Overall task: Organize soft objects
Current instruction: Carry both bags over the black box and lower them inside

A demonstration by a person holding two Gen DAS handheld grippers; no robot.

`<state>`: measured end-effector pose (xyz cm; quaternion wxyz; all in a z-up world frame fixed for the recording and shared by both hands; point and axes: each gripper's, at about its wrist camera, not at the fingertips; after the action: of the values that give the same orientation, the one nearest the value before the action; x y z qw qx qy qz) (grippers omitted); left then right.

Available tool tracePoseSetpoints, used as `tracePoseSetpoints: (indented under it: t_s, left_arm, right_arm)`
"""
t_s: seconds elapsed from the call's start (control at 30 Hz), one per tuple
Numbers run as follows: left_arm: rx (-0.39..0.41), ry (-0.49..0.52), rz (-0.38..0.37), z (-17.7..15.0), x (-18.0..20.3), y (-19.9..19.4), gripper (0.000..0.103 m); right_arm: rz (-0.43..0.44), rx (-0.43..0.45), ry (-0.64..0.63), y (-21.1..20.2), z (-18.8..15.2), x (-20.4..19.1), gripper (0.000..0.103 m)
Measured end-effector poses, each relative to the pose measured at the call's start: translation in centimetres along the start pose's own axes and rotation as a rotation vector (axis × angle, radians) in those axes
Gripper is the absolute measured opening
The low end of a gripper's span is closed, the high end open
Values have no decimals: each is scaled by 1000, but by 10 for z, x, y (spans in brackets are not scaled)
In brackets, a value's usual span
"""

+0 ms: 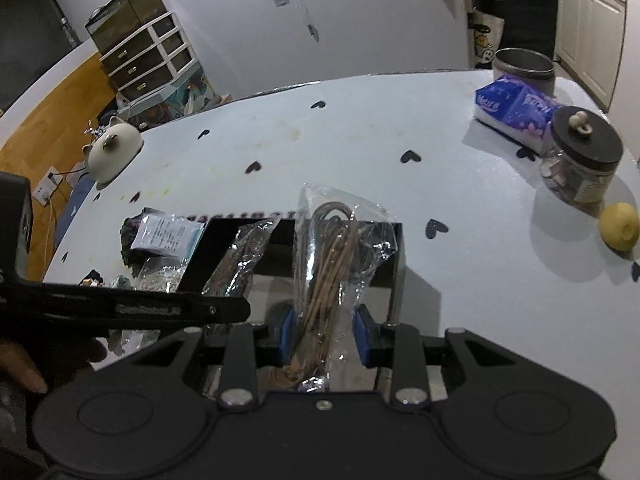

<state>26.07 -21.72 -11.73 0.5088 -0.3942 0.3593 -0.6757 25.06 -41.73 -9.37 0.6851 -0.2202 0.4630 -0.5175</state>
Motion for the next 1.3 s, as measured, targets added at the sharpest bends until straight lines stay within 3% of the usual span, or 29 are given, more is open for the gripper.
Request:
tracePoseSetpoints:
  t_s: [0.03,0.1,0.13,0.4,0.73,0.83,0.9,0.97,1.07,1.2,1.3]
  left_arm:
    - [-5,-4,10,-1,-1,0,51]
    - [13,-1,23,-2,-4,-6,72]
    - [33,12,31,-4,-4,-13,74]
    - [129,8,61,-10,-14,-54,74]
    - [146,-59,134,-20,-40,-73,74]
    - [142,-46,163,-21,-43,-75,75]
    - [148,-46,157,-21,-44,-76,79]
    - [151,-36,158,-22,-43,-77,79]
    - [155,-22,150,-23,-42,-78,79]
    - [165,-15,148,-25,-41,-82,79]
    - [170,-18,149,-27,-43,-84,79]
  right_arm:
    - [8,-7,-3,3,0,-1,32]
    - [24,-25,-6,10,1,-3,32]
    - [31,-34,-7,14,1,-3,32]
    - [74,-115,-16,42,4,-11,32]
    - [139,-205,-68,89,3,-55,32]
    - [161,-231,-50,98,1,-62,38]
    - [167,-228,-39,96,-1,-63,60]
    - [157,-210,-24,90,-2,-59,66]
    - [155,-193,-4,80,-2,-52,63]
    - [148,-167,12,68,-4,-45,39]
    - [144,-169,66,68,-6,-37,36]
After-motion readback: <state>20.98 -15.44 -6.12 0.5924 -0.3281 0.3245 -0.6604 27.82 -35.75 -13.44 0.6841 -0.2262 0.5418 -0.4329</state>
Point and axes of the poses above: each gripper's, at about its wrist camera, not at the fingertips, and y roughly the way its jaws point, x to its right, z to its top, and after that the axes turned 12 degrees about y, right-handed
